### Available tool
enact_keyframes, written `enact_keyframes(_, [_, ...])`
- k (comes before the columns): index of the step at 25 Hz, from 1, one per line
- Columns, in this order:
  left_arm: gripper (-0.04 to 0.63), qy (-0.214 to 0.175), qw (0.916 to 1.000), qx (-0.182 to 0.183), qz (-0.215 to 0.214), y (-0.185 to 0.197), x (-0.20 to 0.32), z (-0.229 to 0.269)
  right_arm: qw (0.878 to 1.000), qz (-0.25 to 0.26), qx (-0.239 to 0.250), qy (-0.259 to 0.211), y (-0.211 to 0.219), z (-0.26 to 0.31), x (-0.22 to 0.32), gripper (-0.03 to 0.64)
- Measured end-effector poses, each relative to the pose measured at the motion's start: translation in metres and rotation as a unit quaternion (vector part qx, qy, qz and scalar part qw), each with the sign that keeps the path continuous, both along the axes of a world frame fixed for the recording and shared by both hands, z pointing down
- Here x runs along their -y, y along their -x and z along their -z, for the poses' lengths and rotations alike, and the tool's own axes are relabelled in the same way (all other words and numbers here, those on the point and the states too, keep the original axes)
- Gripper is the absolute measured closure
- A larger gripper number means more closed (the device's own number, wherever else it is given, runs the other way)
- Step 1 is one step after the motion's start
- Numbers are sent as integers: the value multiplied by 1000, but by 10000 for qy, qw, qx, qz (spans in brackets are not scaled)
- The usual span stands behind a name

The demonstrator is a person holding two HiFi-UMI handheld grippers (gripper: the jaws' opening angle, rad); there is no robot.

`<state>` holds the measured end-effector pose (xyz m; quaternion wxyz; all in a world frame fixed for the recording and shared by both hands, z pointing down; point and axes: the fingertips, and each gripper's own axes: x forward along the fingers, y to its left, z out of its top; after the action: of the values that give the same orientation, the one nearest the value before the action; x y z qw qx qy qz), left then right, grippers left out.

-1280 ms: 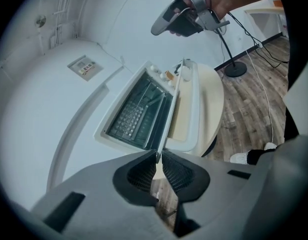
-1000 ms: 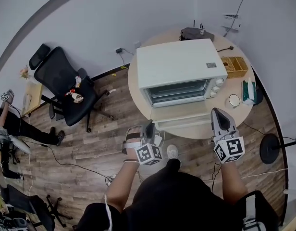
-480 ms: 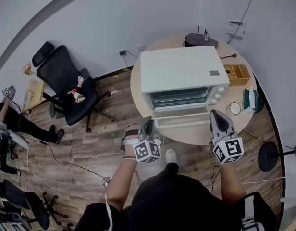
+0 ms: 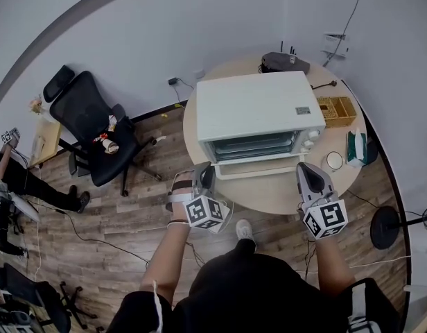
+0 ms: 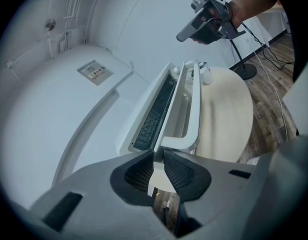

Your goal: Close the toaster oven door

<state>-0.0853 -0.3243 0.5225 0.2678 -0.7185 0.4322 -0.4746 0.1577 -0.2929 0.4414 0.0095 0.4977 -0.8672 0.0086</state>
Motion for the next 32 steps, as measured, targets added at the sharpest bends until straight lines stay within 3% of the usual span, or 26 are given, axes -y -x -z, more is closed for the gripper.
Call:
enact_keyframes(21, [525, -74, 9990, 388, 224, 5, 56, 13, 9995, 277, 22, 115, 17, -5, 11, 617])
enact_keyframes(32, [505, -498, 9968, 471, 402, 6, 57, 16, 9994, 334, 47, 118, 24, 0, 12, 617])
